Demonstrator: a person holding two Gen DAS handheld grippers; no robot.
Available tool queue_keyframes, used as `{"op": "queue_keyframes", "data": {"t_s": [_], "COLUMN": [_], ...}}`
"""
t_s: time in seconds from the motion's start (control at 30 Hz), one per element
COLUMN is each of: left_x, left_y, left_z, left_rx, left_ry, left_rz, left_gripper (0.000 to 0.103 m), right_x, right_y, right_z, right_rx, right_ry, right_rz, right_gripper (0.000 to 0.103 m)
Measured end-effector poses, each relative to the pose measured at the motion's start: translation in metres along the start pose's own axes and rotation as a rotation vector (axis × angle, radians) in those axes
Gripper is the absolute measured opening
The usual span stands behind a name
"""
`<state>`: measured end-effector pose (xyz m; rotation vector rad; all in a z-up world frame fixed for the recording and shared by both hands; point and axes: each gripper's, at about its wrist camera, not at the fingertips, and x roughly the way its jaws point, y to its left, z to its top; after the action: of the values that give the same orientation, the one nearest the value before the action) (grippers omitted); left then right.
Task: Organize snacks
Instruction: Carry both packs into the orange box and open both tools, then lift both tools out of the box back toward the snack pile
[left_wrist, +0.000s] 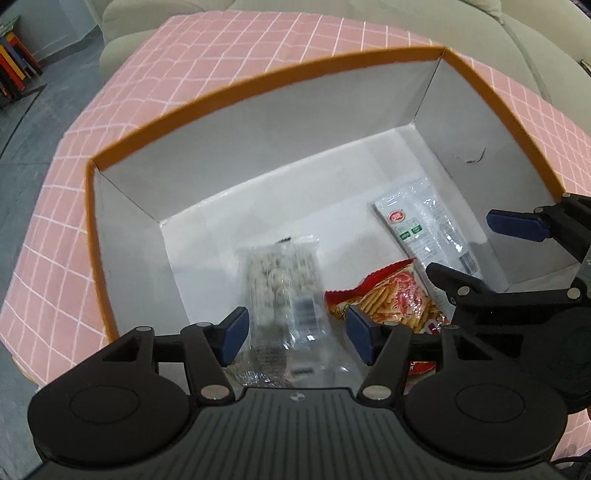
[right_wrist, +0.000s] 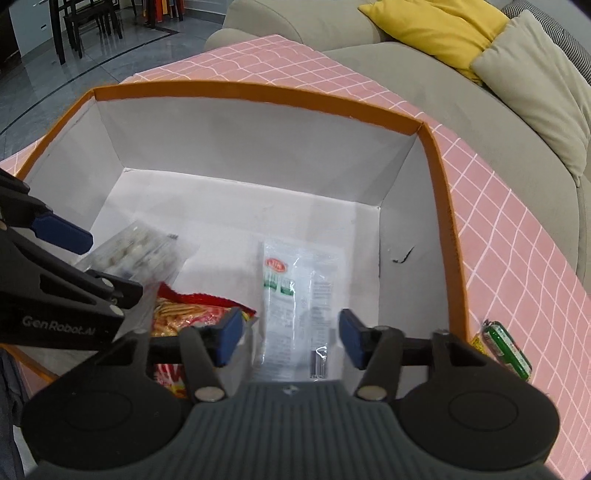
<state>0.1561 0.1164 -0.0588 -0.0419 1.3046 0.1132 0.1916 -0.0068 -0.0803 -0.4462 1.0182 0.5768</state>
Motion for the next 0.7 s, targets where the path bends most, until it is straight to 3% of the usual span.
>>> {"op": "queue_keyframes", "data": {"t_s": [0.3,0.47,0.57,0.7], "left_x": [-0.04,-0.065,-0.081,-0.101], "left_y": [0.004,0.005,0.006,0.003], "left_z": [-0.004,-0.012,-0.017,-0.026], "left_rx": [-0.028,-0.066,-0.085,-0.101], "left_ry": [-0.101,-0.171,-0.218,-0.283], "left_rz": [0.016,0.03,0.033,0.032], "left_gripper": [0.075,0.075,0.075,0.075], "right_x": [-0.033,-0.059,-0.076,-0.102], "right_y": [-0.003,-0.005,-0.008,-0.012], "right_z": [0.004,0.001,-0.003,-0.012], "right_rx": [0.026,0.058,0.095,0.147], "right_ry": [-0.065,-0.116,-0.153,-0.21], "right_rz": [-0.035,-0.074,-0.088,-0.093], "right_gripper": [0.074,0.075,0.083,0.083]}}
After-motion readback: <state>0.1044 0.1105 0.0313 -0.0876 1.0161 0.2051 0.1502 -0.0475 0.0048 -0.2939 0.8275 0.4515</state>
